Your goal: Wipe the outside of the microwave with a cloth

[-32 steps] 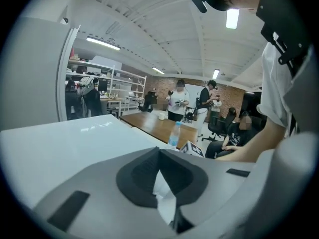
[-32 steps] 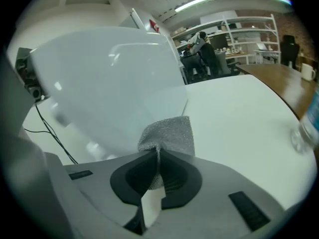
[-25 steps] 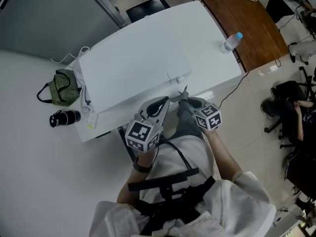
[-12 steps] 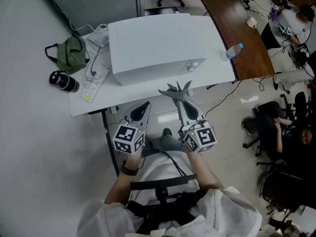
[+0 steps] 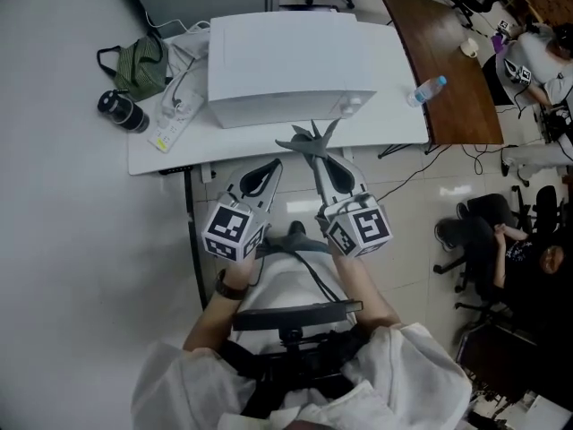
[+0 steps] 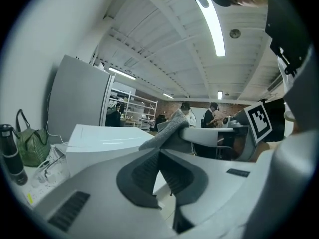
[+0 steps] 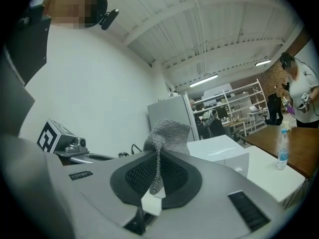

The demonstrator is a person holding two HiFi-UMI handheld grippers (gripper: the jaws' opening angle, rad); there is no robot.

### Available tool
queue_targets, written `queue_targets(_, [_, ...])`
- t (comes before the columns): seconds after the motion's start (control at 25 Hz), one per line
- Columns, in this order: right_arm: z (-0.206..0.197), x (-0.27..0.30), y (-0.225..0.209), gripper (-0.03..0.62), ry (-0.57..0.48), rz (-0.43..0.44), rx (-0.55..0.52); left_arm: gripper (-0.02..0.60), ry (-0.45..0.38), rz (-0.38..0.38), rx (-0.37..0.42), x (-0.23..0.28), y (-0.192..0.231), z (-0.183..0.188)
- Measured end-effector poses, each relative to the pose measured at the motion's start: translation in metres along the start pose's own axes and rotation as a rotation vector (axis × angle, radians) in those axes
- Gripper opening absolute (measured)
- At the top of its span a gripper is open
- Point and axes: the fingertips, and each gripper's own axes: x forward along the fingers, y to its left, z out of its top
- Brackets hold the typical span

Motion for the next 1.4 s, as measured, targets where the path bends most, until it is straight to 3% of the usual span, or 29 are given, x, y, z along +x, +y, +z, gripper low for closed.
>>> queue_targets(0.28, [0.001, -0.004, 0.000, 0.028, -0.026, -0.005, 0.036, 0.026, -0.102, -0.050, -0.055, -0.004, -0.003, 0.014])
queue_targets(0.36, [0.000, -0.004, -0.003, 0.028, -0.030, -0.009, 0.038, 0.026, -0.129, -0.003, -0.057, -0.005, 0.002, 0.020])
queue_targets(0.48, [-0.005, -0.003, -0.008, 0.028, -0.025, -0.008, 0.050, 0.026, -0.112, 0.071, -0.019, -0.002, 0.012, 0.020])
queue_targets(0.6, [-0.010, 0.000, -0.009, 0.028, -0.015, -0.006, 0.061, 0.026, -0.045, 0.027, -0.074, 0.003, 0.013, 0.009])
queue_targets(0.72, [-0.011, 0.001, -0.009, 0.028, -0.008, 0.008, 0.069, 0.026, -0.005, 0.016, 0.011, 0.005, 0.005, 0.001])
queue_targets(0.8, [-0.012, 0.001, -0.008, 0.028, -0.002, 0.014, 0.067, 0.026, -0.025, -0.012, 0.068, 0.003, -0.006, 0.000])
queue_targets(0.92, [-0.017, 0.002, -0.003, 0.028, 0.014, 0.021, 0.062, 0.026, -0.075, -0.050, 0.034, -0.001, -0.014, 0.002])
queue_targets(1.0, [-0.022, 0.005, 0.000, 0.028, 0.024, 0.027, 0.060, 0.026, -0.097, -0.034, 0.004, -0.003, -0.009, 0.002])
queue_targets(1.16, [-0.026, 0.005, 0.004, 0.028, 0.038, 0.028, 0.055, 0.025, -0.078, 0.041, 0.023, -0.005, -0.004, 0.001])
queue_targets(1.4, [-0.030, 0.008, 0.012, 0.028, 0.044, 0.052, 0.051, 0.026, -0.134, 0.020, -0.011, -0.009, -0.012, 0.008])
